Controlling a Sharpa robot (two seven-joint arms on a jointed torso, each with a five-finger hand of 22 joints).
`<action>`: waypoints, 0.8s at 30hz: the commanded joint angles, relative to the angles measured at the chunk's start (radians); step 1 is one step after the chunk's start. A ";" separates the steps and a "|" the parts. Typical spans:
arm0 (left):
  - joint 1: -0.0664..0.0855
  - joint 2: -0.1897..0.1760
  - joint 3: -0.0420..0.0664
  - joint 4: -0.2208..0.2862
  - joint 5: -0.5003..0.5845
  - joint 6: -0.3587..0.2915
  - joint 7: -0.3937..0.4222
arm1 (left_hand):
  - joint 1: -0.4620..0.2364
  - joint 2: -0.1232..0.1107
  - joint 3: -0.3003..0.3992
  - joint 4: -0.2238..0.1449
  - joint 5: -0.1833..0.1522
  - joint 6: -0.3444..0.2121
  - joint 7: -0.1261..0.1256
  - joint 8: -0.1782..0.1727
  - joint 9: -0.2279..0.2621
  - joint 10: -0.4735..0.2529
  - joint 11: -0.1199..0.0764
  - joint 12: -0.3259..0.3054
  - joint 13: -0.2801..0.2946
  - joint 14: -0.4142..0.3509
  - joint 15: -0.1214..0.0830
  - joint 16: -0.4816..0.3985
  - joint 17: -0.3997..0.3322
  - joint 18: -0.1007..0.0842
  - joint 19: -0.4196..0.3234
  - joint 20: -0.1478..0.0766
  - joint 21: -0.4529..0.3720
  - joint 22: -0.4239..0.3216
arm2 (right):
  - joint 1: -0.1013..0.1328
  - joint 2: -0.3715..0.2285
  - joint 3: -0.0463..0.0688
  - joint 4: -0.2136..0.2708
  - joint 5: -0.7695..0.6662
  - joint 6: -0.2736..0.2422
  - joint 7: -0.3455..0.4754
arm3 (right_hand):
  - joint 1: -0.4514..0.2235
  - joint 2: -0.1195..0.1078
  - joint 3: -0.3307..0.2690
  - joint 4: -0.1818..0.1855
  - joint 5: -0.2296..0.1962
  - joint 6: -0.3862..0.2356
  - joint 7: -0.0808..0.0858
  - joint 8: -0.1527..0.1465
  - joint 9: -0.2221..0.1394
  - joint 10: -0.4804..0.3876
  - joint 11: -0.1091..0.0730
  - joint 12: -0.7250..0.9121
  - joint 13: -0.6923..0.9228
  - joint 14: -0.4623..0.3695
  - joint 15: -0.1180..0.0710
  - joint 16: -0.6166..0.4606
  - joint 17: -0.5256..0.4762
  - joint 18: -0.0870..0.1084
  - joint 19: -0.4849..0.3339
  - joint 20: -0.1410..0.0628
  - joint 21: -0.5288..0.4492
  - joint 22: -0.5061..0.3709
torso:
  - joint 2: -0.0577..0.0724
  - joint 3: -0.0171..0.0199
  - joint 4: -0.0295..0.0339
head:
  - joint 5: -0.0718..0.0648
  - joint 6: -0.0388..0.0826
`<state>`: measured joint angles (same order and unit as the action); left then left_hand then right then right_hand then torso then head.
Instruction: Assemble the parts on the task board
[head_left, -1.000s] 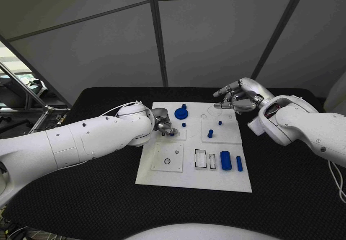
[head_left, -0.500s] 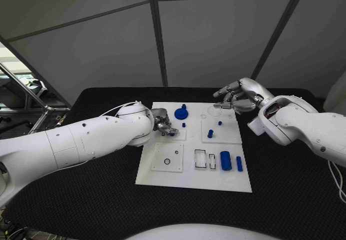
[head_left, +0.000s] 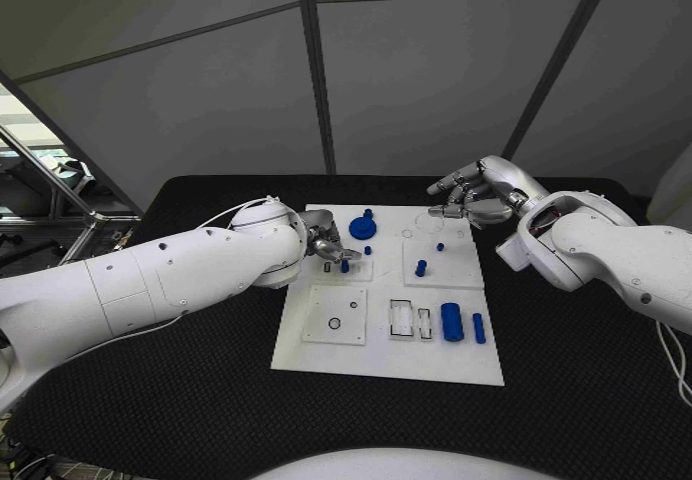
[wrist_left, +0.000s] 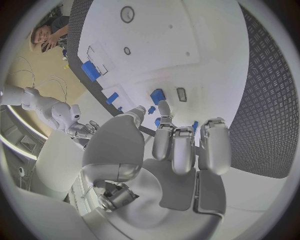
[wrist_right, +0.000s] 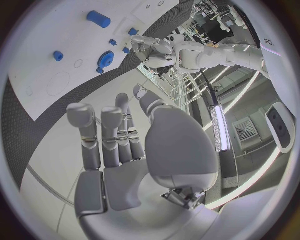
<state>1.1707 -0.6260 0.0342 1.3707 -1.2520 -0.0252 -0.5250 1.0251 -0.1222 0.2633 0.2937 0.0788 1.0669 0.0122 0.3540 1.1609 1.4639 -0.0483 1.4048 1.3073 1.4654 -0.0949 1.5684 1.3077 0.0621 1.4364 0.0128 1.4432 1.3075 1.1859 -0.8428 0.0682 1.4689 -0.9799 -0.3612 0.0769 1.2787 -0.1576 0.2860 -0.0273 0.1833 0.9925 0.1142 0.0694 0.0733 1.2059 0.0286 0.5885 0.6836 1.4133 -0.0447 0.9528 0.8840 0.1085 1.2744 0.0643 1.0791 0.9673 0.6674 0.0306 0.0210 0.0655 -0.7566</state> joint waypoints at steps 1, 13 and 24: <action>0.001 -0.002 0.012 0.007 0.011 -0.019 -0.004 | -0.010 0.003 -0.007 0.000 -0.007 0.005 0.001 -0.004 0.002 0.053 0.001 0.001 0.200 0.105 -0.009 0.002 0.263 -0.014 0.007 -0.002 0.004 0.084 | 0.002 0.002 0.001 -0.001 0.003 -0.003 0.013 | -0.010 -0.001 -0.001 0.007 0.005 0.006 -0.001 -0.004 -0.001 0.002 -0.002 0.006 -0.001 0.005 0.000 -0.002 -0.001 0.019 0.007 0.001 -0.004 -0.001 | 0.000 0.0005 -0.0005 | 0.000 0.000; 0.004 -0.019 0.076 0.026 0.054 0.021 -0.016 | 0.017 0.003 -0.017 -0.005 0.000 -0.011 0.003 -0.017 0.003 0.044 0.000 -0.019 0.193 0.105 -0.007 0.002 0.263 -0.010 -0.005 -0.001 -0.009 0.068 | 0.002 0.004 0.001 -0.010 0.004 -0.002 0.014 | -0.010 -0.001 -0.001 0.007 0.005 0.006 -0.001 -0.004 -0.001 0.002 -0.002 0.006 -0.001 0.005 0.000 -0.002 -0.001 0.019 0.007 0.001 -0.004 -0.001 | -0.001 0.0013 0.0000 | -0.002 0.002; 0.069 0.023 0.109 -0.157 0.058 0.162 0.000 | 0.084 0.007 -0.035 -0.005 0.013 -0.064 0.044 -0.146 -0.130 -0.010 0.035 -0.137 0.150 0.098 0.022 -0.021 0.241 0.011 -0.065 0.026 -0.081 -0.014 | 0.002 0.010 0.001 -0.020 0.005 -0.001 0.011 | -0.010 -0.001 -0.001 0.007 0.005 0.006 -0.001 -0.004 -0.001 0.002 -0.002 0.006 -0.001 0.005 0.000 -0.002 -0.001 0.019 0.007 0.001 -0.004 -0.001 | 0.001 0.0014 -0.0015 | -0.002 0.009</action>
<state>1.2371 -0.6119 0.1438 1.2393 -1.2042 0.0623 -0.5343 1.1019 -0.1143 0.2343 0.2868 0.0963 1.0020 0.0519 0.2107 1.0352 1.4563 -0.0189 1.2702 1.3079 1.4670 -0.0819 1.5531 1.3077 0.0621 1.3804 0.0395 1.3656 1.2947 1.1856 -0.8347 0.0681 1.4482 -0.9790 -0.3611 0.0790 1.2788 -0.1576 0.2859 -0.0273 0.1833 0.9925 0.1142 0.0694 0.0735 1.2059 0.0286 0.5885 0.6838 1.4133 -0.0447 0.9528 0.8841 0.1085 1.2744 0.0643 1.0793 0.9674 0.6668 0.0319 0.0209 0.0627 -0.7497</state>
